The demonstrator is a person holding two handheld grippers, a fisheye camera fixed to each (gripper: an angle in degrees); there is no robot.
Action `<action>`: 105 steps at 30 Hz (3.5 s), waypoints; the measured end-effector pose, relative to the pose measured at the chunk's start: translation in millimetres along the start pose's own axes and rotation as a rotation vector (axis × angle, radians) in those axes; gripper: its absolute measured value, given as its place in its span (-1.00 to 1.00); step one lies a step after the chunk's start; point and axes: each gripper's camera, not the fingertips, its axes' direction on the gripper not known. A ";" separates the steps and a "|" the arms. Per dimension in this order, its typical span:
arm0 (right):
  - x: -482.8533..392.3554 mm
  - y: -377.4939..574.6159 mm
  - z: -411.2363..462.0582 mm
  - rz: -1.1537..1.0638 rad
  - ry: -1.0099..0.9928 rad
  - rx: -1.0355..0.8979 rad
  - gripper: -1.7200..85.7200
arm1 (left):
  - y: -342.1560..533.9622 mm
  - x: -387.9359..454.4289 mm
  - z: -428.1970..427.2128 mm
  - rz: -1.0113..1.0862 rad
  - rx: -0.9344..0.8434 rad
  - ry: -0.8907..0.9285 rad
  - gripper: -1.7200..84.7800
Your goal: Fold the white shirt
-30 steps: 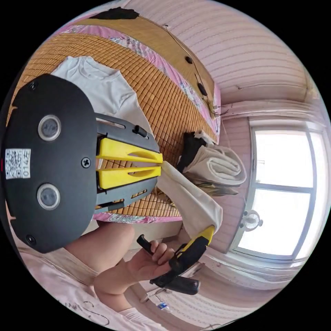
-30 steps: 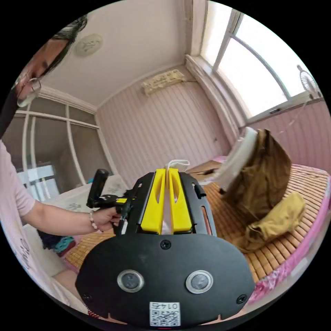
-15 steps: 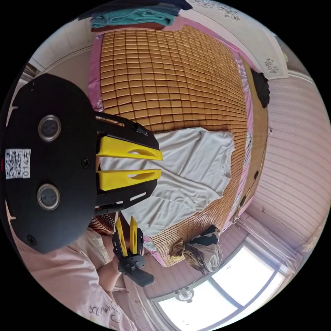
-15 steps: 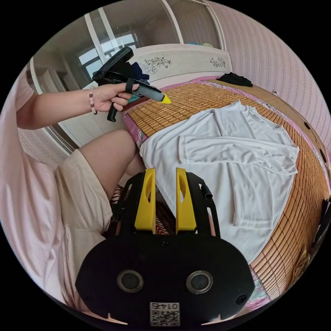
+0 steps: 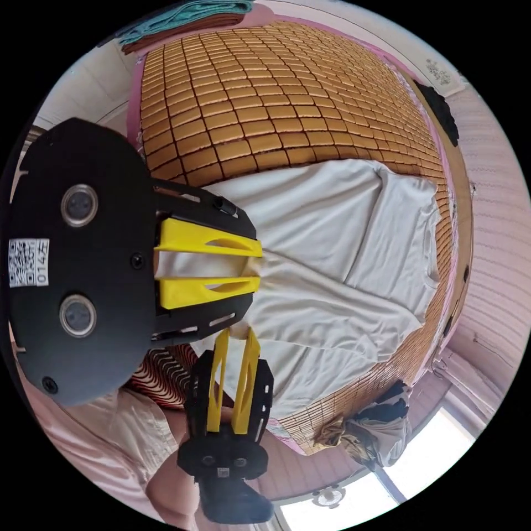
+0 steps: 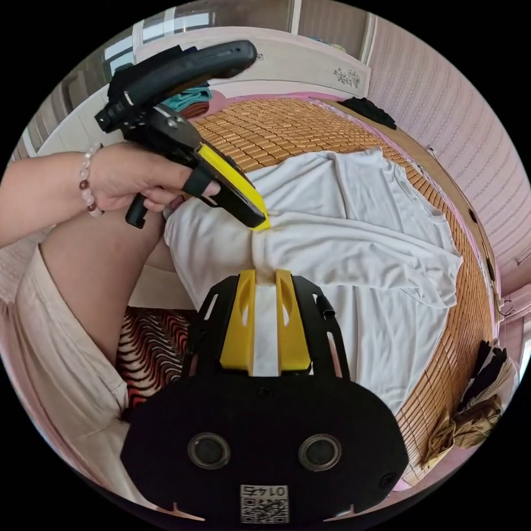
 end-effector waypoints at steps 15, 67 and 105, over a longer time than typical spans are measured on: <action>8.9 -47.7 -34.5 -0.057 -0.024 -0.053 -0.90 | 12.5 -15.7 -47.5 0.059 0.026 0.108 -0.98; 550.4 54.8 -4.5 0.347 0.006 0.128 -0.83 | -474.2 98.3 217.0 0.301 -0.012 0.068 -0.98; 694.4 14.1 16.8 0.595 -0.051 0.088 -0.78 | -317.6 -295.6 -15.2 -0.191 0.259 0.167 -0.78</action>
